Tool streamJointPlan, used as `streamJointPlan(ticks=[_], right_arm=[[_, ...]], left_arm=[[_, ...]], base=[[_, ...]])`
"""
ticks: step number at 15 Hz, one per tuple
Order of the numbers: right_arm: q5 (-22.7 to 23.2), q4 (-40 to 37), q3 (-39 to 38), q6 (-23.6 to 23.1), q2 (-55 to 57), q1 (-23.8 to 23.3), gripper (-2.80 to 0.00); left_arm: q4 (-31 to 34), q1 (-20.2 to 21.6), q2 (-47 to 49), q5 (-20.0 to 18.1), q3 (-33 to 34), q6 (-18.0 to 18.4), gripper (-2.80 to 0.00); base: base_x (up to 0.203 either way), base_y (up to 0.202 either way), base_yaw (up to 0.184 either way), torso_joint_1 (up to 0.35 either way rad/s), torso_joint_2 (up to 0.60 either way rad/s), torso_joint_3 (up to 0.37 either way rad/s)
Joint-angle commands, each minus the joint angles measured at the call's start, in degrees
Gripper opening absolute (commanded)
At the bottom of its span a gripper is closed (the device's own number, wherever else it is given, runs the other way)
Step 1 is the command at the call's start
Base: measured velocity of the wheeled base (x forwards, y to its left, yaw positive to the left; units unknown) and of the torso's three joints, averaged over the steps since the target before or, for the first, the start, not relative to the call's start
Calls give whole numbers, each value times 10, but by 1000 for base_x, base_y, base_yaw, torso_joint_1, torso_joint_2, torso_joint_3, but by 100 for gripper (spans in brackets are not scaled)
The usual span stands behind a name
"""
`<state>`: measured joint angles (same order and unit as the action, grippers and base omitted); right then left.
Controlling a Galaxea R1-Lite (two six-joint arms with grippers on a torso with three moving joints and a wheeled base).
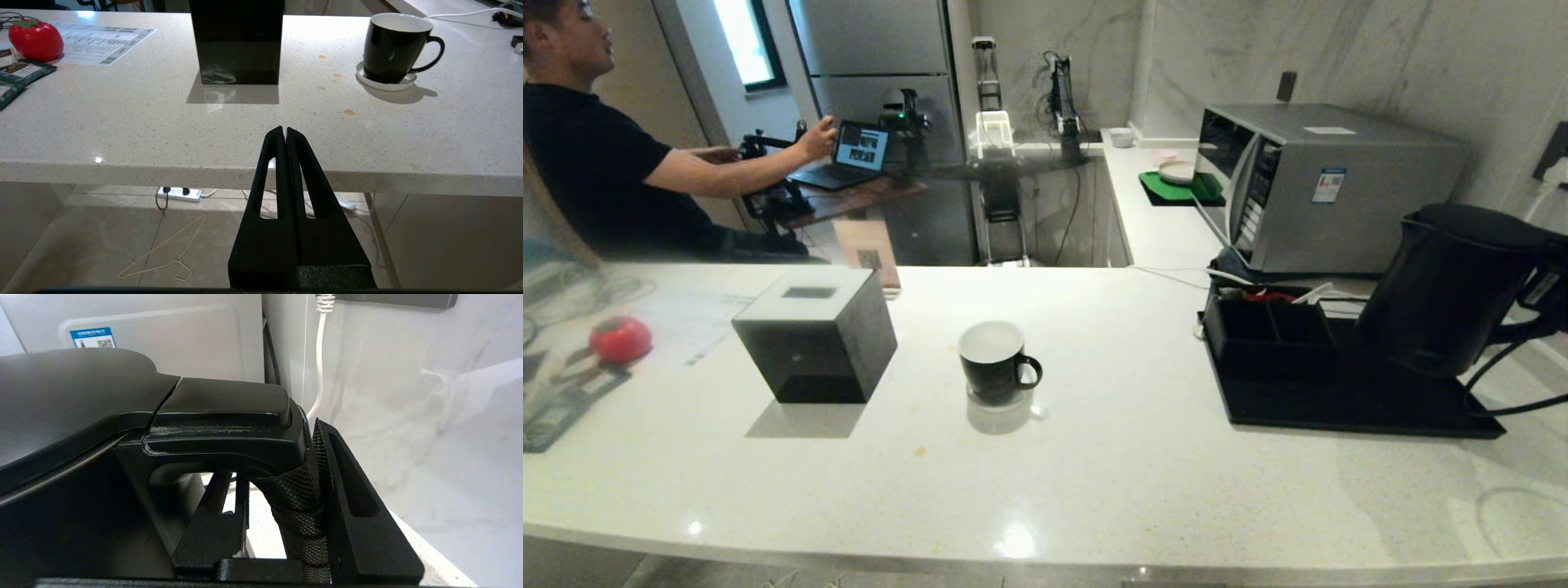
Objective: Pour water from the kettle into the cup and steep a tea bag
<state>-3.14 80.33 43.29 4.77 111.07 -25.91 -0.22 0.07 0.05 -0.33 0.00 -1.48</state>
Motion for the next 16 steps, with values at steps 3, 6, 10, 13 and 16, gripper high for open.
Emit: streamJointPlan(ticks=[3, 6, 10, 13, 16], right_arm=[[0, -35, 31, 1, -14, 1, -280], [-1, -83, 58, 1, -24, 4, -280], [0, -157, 54, 2, -81, 7, -280], [-1, -201, 38, 6, -143, 18, -280], [-1, -249, 10, 14, -206, 48, -280]], left_arm=[[0, 0, 0, 0, 0, 0, -280], [0, 0, 0, 0, 0, 0, -280], [0, 0, 0, 0, 0, 0, -280], [0, 0, 0, 0, 0, 0, -280], [0, 0, 0, 0, 0, 0, -280]], base=[[0, 0, 0, 0, 0, 0], [0, 0, 0, 0, 0, 0], [0, 0, 0, 0, 0, 0], [0, 0, 0, 0, 0, 0], [0, 0, 0, 0, 0, 0]])
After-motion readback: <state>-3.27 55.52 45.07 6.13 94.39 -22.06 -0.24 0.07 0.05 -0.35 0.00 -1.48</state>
